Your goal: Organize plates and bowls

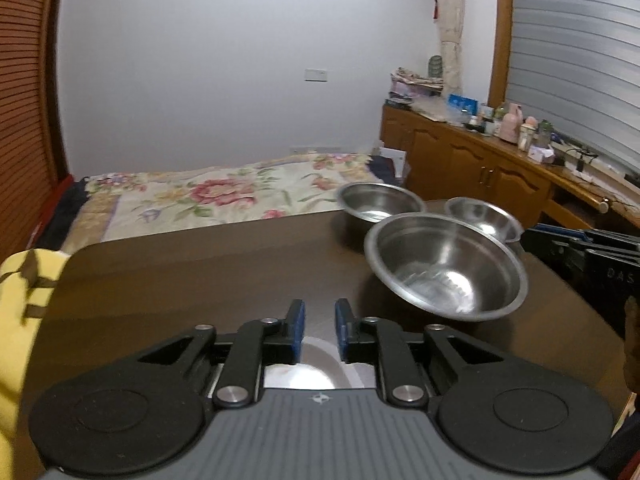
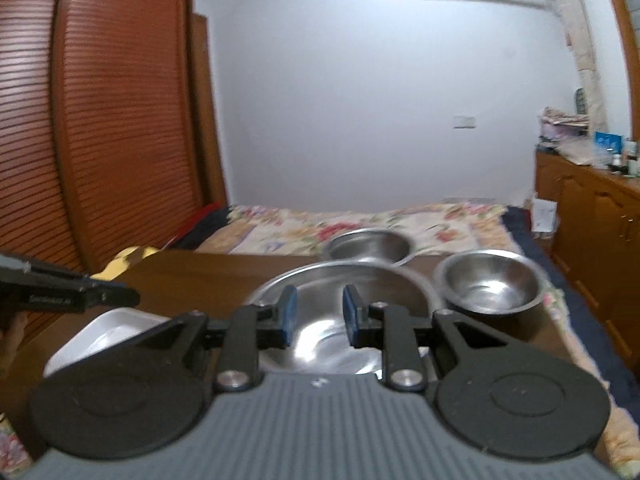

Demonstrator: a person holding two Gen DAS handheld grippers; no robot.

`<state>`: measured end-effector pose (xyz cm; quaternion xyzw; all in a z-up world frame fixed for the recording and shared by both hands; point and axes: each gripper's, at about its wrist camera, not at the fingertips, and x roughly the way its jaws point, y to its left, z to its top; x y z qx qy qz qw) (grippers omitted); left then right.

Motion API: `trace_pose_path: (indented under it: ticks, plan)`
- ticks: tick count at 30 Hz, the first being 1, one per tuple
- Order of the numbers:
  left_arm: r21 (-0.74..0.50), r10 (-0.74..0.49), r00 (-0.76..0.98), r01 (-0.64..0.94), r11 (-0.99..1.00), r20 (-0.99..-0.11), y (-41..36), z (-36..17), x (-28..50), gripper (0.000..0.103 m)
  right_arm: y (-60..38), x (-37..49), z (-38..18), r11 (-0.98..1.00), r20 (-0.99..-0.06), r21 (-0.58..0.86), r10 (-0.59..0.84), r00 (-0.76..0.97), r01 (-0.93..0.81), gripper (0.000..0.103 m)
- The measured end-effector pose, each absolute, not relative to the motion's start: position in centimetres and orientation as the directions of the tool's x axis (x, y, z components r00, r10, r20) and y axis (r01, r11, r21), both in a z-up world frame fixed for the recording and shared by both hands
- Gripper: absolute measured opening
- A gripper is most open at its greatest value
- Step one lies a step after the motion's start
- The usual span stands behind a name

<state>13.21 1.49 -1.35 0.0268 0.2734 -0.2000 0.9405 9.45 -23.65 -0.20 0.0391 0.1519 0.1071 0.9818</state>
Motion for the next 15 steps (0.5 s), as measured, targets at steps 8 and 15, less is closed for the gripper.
trace_pose_path:
  ticks: [8, 15]
  plan:
    - [-0.088, -0.382, 0.753, 0.400, 0.912, -0.536, -3.2, -2.0, 15.9, 0.033, -28.4, 13.4, -2.2, 0.980, -0.311, 0.145, 0.172, 0.934, -0.133, 0.034]
    - [-0.105, -0.361, 0.746, 0.369, 0.924, -0.560, -4.7, -2.9, 17.9, 0.033, -29.5, 15.5, -4.2, 0.965, -0.349, 0.203, 0.229, 0.909, -0.165, 0.034]
